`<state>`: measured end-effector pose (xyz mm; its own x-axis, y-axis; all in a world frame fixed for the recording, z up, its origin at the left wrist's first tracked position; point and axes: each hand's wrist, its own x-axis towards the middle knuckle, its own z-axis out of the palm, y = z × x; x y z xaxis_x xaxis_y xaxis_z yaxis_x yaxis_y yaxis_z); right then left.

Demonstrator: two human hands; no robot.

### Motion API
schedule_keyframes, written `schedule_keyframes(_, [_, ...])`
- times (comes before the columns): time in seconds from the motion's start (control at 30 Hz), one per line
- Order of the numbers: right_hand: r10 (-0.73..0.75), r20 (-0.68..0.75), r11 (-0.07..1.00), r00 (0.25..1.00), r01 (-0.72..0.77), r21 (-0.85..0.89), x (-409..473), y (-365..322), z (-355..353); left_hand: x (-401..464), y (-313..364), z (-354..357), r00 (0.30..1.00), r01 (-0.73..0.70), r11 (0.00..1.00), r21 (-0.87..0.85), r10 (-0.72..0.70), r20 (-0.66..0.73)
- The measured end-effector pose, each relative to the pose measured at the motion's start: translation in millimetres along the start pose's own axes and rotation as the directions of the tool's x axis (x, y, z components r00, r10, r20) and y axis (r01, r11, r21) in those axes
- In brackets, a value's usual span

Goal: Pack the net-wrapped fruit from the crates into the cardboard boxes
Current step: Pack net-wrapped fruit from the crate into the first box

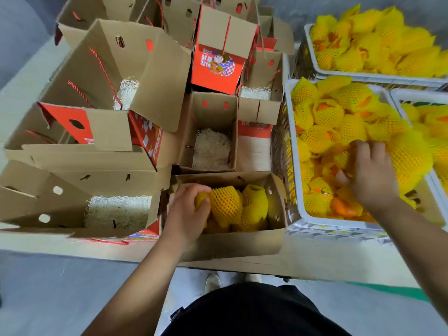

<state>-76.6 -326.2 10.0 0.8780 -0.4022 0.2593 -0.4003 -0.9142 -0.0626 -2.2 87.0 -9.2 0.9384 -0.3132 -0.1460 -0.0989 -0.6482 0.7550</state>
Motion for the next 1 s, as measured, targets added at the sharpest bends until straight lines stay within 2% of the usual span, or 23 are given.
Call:
schedule_keyframes(0.17, [-0.012,0.0,0.961,1.0,0.012,0.277,-7.1,-42.7,-6.6,2.4,-6.3,5.1,0.996,-0.088,0.994,0.063,0.09,-0.024])
schedule_keyframes(0.3, [0.033,-0.085,0.792,0.996,0.026,0.61,-26.0,-100.2,-26.7,5.2,-7.7,5.3,0.997,-0.074,0.996,0.053,0.075,-0.026])
schedule_keyframes(0.33, [0.041,-0.058,0.748,0.997,0.007,0.663,-34.6,-119.4,-28.4,5.5,-7.8,5.3,0.997,-0.066,0.997,0.035,0.067,-0.026])
schedule_keyframes(0.4, [0.01,0.124,0.689,0.992,-0.097,0.718,-51.4,-155.6,-24.5,5.3,-8.2,5.9,0.997,-0.06,0.998,-0.017,0.059,-0.047])
schedule_keyframes(0.47, [-0.051,0.366,0.716,0.929,-0.221,0.662,-63.5,-182.0,-12.8,3.6,-9.1,6.0,0.996,-0.044,0.996,-0.084,0.037,-0.078])
schedule_keyframes(0.53, [-0.036,0.526,0.8,0.85,-0.291,0.525,-70.7,-196.4,1.4,0.8,-11.9,5.6,0.997,-0.033,0.992,-0.121,0.024,-0.077])
schedule_keyframes(0.6, [0.003,0.609,0.888,0.793,-0.283,0.363,-75.2,-203.4,11.5,-2.3,-16.9,4.6,0.996,-0.067,0.993,-0.097,0.06,-0.073])
schedule_keyframes(0.67, [0.01,0.639,0.964,0.769,-0.177,0.198,-80.0,-208.8,18.8,-3.6,-21.2,5.3,0.99,-0.119,0.992,-0.033,0.116,-0.084])
schedule_keyframes(0.73, [-0.007,0.601,0.997,0.799,-0.043,0.069,-84.2,-213.2,21.7,-3.1,-22.0,7.1,0.986,-0.143,0.99,0.01,0.143,-0.087])
schedule_keyframes(0.77, [-0.024,0.553,0.998,0.833,-0.015,0.066,-84.8,-214.1,20.4,-2.4,-21.0,6.9,0.985,-0.149,0.989,0.014,0.149,-0.09])
schedule_keyframes(0.87, [-0.094,0.369,0.973,0.925,0.008,0.229,-85.1,-209.5,9.7,-5.6,-19.9,-0.9,0.962,-0.239,0.969,0.062,0.245,-0.121])
schedule_keyframes(0.93, [-0.125,0.26,0.95,0.957,0.04,0.31,-89.0,-204.7,5.4,-13.9,-24.9,-6.4,0.918,-0.327,0.915,0.235,0.367,-0.15])
schedule_keyframes(1.0, [-0.147,0.232,0.934,0.961,0.058,0.352,-96.6,-202.8,6.2,-26.0,-30.7,-8.0,0.922,-0.272,0.913,0.305,0.339,-0.19])
